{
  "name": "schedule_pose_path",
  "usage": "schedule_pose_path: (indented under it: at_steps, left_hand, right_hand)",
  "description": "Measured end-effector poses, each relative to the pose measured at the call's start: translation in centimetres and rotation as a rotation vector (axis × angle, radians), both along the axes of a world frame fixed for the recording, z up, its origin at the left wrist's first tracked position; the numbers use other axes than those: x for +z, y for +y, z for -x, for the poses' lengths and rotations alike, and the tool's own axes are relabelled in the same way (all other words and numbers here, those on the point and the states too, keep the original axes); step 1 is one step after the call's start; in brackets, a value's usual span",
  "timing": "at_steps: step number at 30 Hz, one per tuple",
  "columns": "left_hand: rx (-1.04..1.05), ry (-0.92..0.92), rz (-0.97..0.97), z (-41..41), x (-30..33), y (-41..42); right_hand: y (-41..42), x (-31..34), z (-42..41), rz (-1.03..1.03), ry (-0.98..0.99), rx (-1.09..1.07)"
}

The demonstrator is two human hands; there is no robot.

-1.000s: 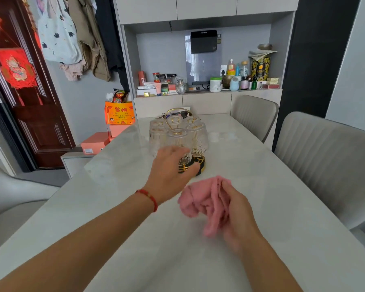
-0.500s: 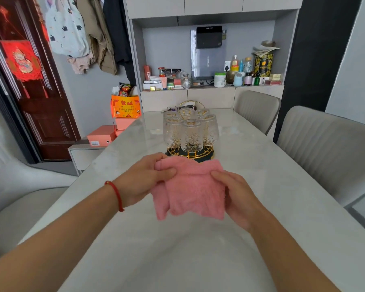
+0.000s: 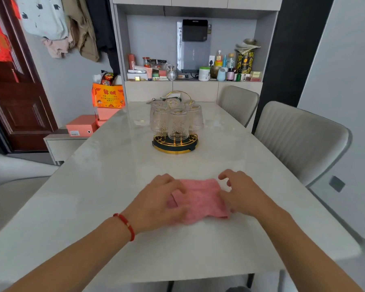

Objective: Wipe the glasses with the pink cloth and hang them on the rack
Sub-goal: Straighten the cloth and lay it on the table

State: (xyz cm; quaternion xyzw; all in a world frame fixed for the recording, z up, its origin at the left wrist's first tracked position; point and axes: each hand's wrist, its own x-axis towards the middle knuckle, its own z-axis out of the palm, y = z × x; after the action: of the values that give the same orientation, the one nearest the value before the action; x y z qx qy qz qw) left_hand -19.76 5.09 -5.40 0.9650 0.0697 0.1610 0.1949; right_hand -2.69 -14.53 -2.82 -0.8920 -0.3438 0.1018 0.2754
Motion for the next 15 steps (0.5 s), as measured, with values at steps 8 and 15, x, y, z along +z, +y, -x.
schedule_pose_path:
  at_steps: [8, 15]
  left_hand:
    - [-0.19, -0.006, -0.259, -0.6, -1.0, -0.8]
    - [0.006, -0.022, 0.093, -1.2, 2.0, -0.2]
  right_hand:
    - [-2.9, -1.9, 0.2, -0.052, -0.165, 0.426]
    - [-1.4, 0.4, -0.2, -0.138, -0.181, 0.373]
